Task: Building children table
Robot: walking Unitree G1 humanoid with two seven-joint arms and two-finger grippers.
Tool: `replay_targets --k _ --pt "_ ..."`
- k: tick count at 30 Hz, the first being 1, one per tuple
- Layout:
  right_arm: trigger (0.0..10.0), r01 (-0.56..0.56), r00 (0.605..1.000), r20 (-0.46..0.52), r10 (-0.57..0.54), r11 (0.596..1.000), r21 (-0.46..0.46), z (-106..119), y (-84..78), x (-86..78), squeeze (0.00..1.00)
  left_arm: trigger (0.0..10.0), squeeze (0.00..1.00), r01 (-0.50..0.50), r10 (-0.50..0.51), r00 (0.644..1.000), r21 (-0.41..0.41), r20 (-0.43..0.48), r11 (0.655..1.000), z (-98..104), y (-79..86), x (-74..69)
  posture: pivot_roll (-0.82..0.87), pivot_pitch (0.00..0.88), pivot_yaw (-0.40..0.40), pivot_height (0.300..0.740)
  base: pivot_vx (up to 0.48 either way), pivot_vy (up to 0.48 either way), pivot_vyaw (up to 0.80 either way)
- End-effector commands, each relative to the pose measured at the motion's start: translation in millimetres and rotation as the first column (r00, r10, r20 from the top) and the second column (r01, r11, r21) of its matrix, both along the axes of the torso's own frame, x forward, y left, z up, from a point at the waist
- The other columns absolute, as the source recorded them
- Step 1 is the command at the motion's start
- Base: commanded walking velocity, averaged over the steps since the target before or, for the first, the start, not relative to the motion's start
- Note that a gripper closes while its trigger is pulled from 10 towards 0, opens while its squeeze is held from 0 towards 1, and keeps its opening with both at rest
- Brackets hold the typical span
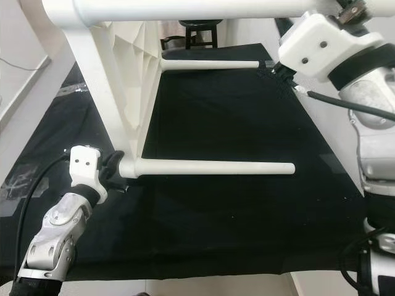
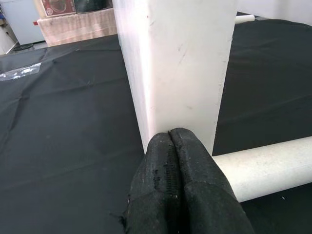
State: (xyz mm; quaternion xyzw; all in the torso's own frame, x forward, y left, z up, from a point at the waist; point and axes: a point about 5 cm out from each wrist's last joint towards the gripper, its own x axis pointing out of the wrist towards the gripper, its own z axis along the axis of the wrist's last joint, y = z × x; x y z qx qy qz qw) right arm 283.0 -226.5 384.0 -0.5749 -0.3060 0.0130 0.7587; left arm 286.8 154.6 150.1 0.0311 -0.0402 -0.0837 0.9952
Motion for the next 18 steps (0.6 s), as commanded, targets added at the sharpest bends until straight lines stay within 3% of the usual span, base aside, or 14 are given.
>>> replay_targets --k 1,15,18 --pt "0.0 -0.017 0.999 -0.033 0.018 1.0 0.019 -4.2 1.4 5.4 0.0 10.0 0.0 -0.004 0.004 1.0 0.007 -0.004 1.0 -1.7 1.5 0.2 -0.03 0.096 0.023 0.74 0.0 0.0 0.0" --pt "0.0 -0.05 0.998 -0.024 0.05 0.999 -0.002 3.6 8.5 11.6 0.0 10.0 0.0 0.02 -0.02 1.0 0.01 0.017 1.0 7.9 -5.6 19.3 -0.04 0.096 0.012 0.74 0.0 0.0 0.0" --pt "0.0 -0.057 0.998 -0.024 0.057 0.998 -0.002 4.4 9.7 12.8 0.0 10.0 0.0 0.091 -0.091 0.996 -0.022 0.004 0.996 9.6 -12.2 22.4 -0.04 0.096 0.012 0.74 0.0 0.0 0.0"
